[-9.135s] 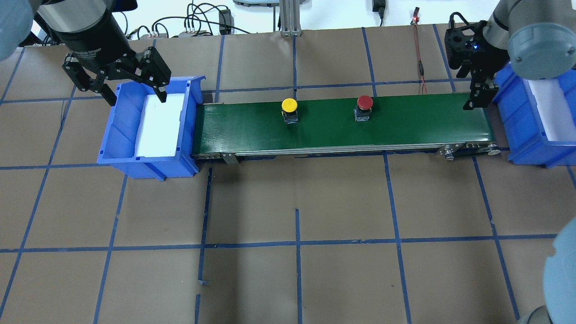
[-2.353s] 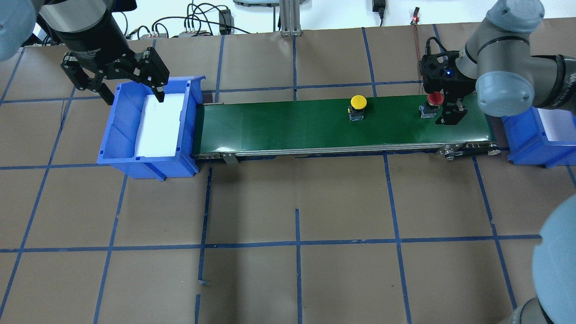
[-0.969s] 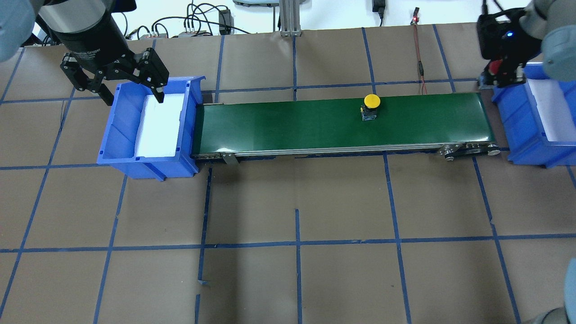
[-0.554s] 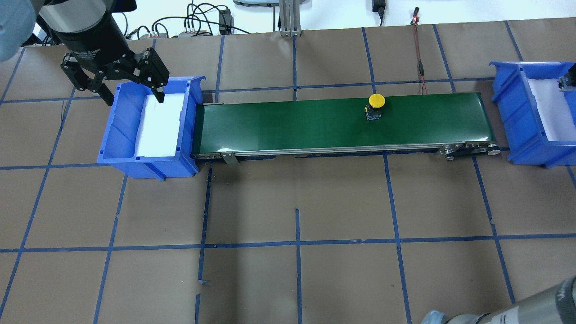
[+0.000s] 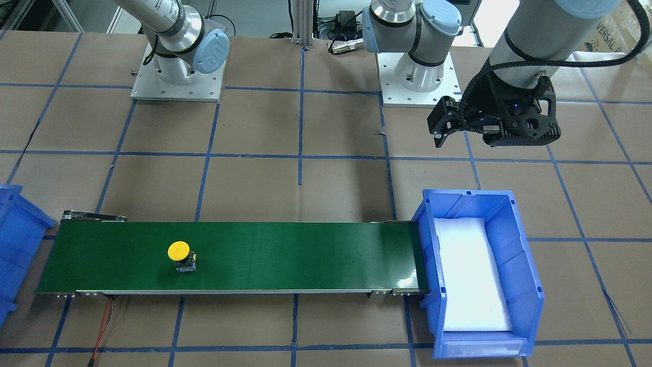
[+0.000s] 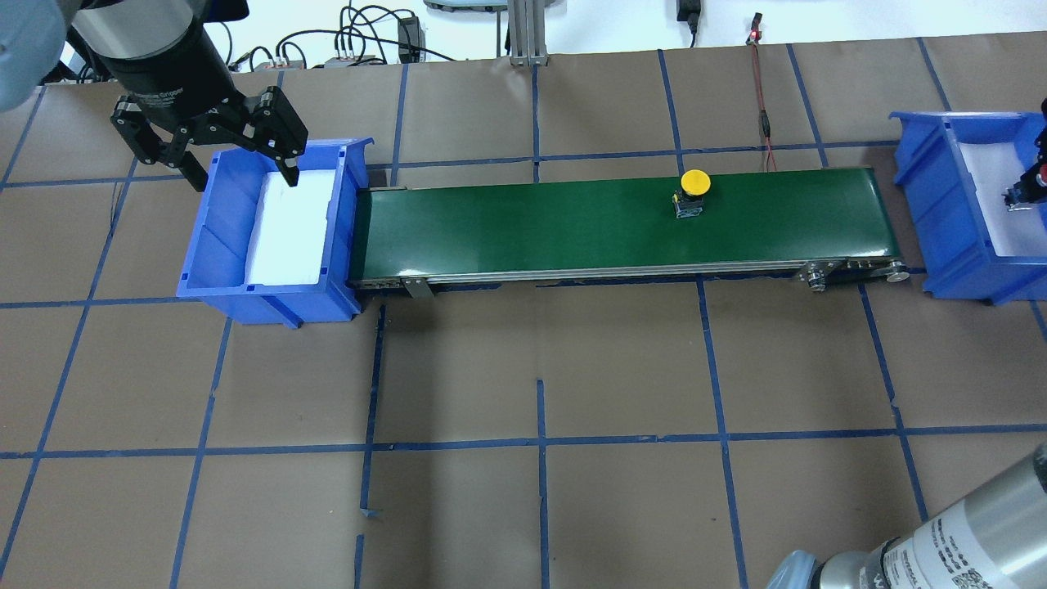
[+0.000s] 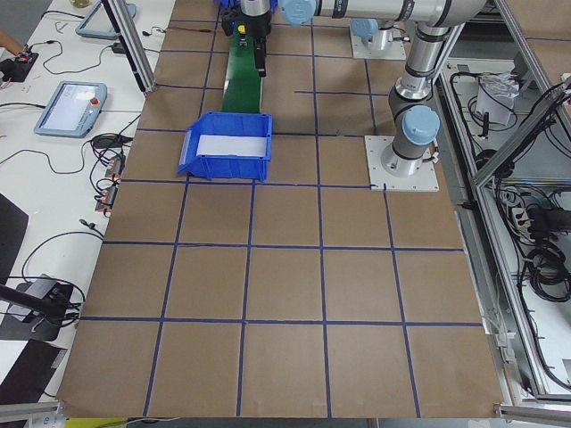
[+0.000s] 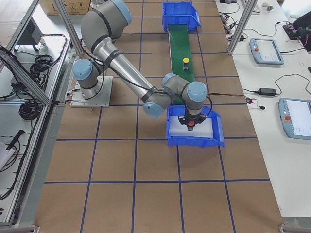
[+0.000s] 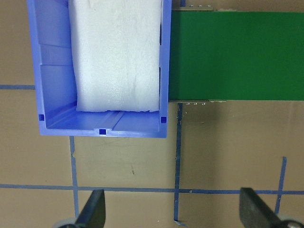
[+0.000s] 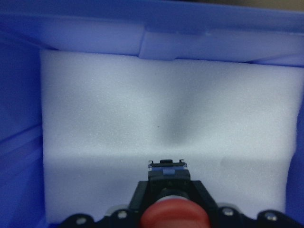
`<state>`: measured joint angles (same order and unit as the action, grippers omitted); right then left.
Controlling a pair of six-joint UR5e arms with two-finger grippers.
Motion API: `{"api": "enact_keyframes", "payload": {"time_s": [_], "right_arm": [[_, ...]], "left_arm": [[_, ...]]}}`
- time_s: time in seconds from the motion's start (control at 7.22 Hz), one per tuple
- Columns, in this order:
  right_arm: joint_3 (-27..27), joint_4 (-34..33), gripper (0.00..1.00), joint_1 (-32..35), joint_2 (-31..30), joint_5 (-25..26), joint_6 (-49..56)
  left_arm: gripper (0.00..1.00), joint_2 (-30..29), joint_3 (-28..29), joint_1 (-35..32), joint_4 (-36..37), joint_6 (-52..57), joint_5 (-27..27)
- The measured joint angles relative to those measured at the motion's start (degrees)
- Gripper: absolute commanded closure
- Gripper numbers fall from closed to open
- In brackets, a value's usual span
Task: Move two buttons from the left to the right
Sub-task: 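Lower the red button onto the foam in the bin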
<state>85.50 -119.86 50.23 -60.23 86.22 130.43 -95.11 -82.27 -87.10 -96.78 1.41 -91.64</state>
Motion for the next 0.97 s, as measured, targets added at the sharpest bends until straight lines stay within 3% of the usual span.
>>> {"api": "enact_keyframes", "payload": {"time_s": [0.14,0.28,0.42,0.69,0.97], "right_arm": [[-0.13,-1.58,0.75,-0.32,1.33,-0.22,0.91],[-0.17,-2.36,0.15,-0.53,2.35,-0.44,1.35],[-0.13,-2.53,0.0,-0.61,2.98,-0.54,1.31],[-0.1,-1.03,0.0,-0.64,2.64,-0.72,0.79],[-1.44,4.49,0.0,-0.03,-1.65,-0.67,-0.1]], "left_arm": [[0.0,-0.04,0.0,0.0,0.0,0.0,0.0],[0.0,-0.04,-0.02,0.0,0.01,0.0,0.03],[0.0,-0.03,-0.03,0.0,0.01,0.0,0.03],[0.0,-0.06,-0.01,0.0,0.01,0.0,-0.02],[0.0,-0.04,-0.05,0.0,-0.03,-0.04,0.01]]}}
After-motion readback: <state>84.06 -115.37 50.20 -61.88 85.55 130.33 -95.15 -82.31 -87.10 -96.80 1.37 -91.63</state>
